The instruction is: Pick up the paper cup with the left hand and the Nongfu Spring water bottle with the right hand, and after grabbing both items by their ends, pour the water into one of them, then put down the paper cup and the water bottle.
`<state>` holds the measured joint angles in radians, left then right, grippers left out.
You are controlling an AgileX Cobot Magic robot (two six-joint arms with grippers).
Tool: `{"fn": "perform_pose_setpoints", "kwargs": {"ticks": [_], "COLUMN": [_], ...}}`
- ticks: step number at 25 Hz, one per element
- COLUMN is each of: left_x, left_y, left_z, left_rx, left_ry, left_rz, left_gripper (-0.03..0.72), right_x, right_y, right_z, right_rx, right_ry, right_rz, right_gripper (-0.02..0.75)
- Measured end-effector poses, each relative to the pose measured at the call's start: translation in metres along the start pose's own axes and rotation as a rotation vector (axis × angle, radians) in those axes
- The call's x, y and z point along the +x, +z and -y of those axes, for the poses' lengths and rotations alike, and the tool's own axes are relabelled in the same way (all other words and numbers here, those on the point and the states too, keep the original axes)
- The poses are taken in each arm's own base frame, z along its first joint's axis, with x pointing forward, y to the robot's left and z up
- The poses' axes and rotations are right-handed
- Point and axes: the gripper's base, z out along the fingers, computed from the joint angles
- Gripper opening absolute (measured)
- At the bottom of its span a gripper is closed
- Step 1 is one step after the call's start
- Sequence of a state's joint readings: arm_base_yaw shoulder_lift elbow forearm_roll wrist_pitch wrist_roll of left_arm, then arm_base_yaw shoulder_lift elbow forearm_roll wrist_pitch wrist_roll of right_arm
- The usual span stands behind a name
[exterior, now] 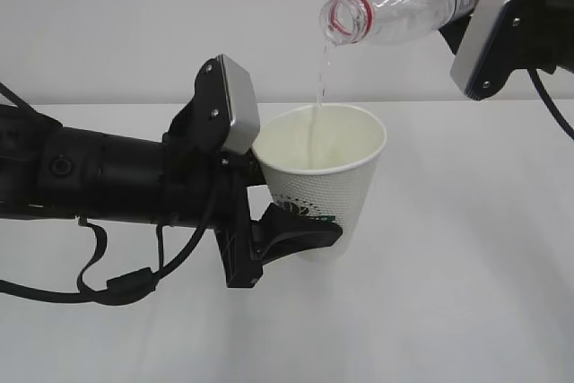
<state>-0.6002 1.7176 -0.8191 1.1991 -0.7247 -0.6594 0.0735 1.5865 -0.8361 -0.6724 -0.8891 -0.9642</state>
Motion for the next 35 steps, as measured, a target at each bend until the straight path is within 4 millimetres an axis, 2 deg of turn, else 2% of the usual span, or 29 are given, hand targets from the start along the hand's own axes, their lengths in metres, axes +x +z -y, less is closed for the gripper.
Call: {"fn": "perform_pose_setpoints", "kwargs": {"ticks": [35], "left_x": [0.0012], "left_y": [0.0003], "left_z": [-0.0006], "left_rx": [-0.005], "left_ry": [-0.001], "left_rz": [-0.009], "left_gripper": [0.498], "right_x": [0.0000], "right_y": [0.0000], "right_z": [0.0000], "right_rx": [0.000], "right_ry": [-0.007], "right_rz": [0.000], "right_gripper": [0.523]}}
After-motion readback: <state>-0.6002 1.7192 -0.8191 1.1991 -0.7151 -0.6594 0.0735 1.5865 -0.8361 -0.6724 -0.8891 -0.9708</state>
